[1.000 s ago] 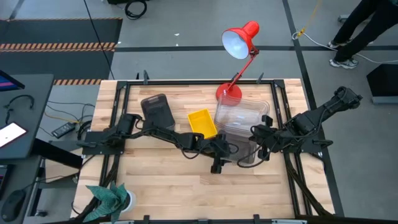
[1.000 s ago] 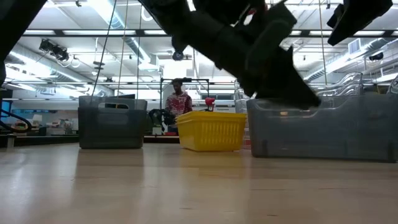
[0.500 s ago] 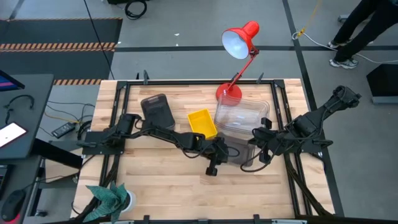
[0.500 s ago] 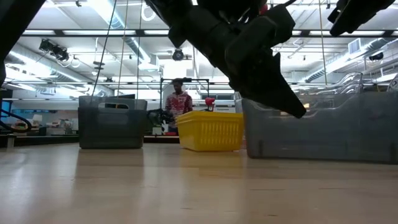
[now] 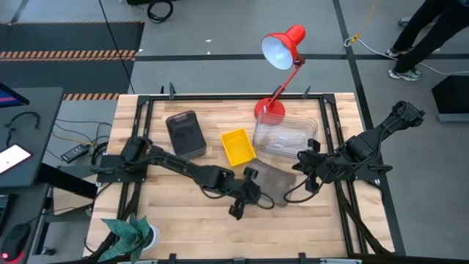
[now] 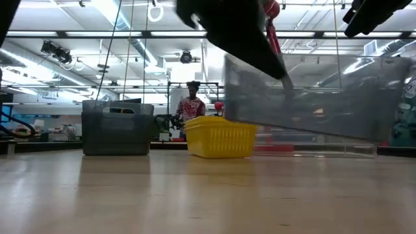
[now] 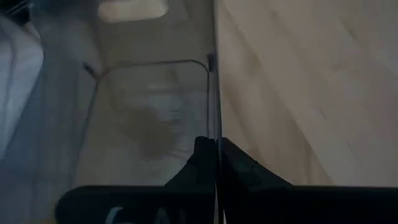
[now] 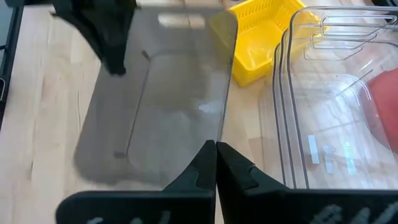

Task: Stack baskets by color
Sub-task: Stack the right black bin on top of the left black bin

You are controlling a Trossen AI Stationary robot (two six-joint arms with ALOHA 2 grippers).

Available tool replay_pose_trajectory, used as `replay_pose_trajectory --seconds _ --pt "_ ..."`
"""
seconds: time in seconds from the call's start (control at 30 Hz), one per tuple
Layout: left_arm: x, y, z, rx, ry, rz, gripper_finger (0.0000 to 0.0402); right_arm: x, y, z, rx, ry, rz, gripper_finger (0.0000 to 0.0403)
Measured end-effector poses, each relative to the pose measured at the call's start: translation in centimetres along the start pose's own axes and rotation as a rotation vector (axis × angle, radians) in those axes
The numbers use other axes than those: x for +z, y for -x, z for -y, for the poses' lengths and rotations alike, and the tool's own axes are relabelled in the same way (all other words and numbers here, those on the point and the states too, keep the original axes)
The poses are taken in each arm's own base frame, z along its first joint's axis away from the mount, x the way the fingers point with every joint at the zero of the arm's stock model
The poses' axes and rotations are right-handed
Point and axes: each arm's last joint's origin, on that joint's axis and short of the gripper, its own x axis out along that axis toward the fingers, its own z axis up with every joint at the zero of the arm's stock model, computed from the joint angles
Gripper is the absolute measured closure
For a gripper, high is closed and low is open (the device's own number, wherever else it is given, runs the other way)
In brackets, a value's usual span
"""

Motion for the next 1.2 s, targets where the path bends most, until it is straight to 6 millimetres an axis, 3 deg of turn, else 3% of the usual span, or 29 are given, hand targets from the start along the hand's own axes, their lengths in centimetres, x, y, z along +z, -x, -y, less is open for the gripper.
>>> replay_pose_trajectory --seconds 0.4,0.87,1.2 --pt "-0.8 6.3 2.2 0.055 -0.025 -0.166 0.0396 0.1 0.0 -0.1 0.007 -0.040 0.010 0.0398" --pt "-7.5 11.6 1.5 0.144 0.090 -0.080 0.0396 0.2 0.0 -0.1 0.006 -0.044 0.021 0.0398" --pt "-11.8 17.4 -0.2 0.176 0.082 -0.151 0.0396 0.2 0.0 -0.1 0.006 -0.046 0.022 0.0398"
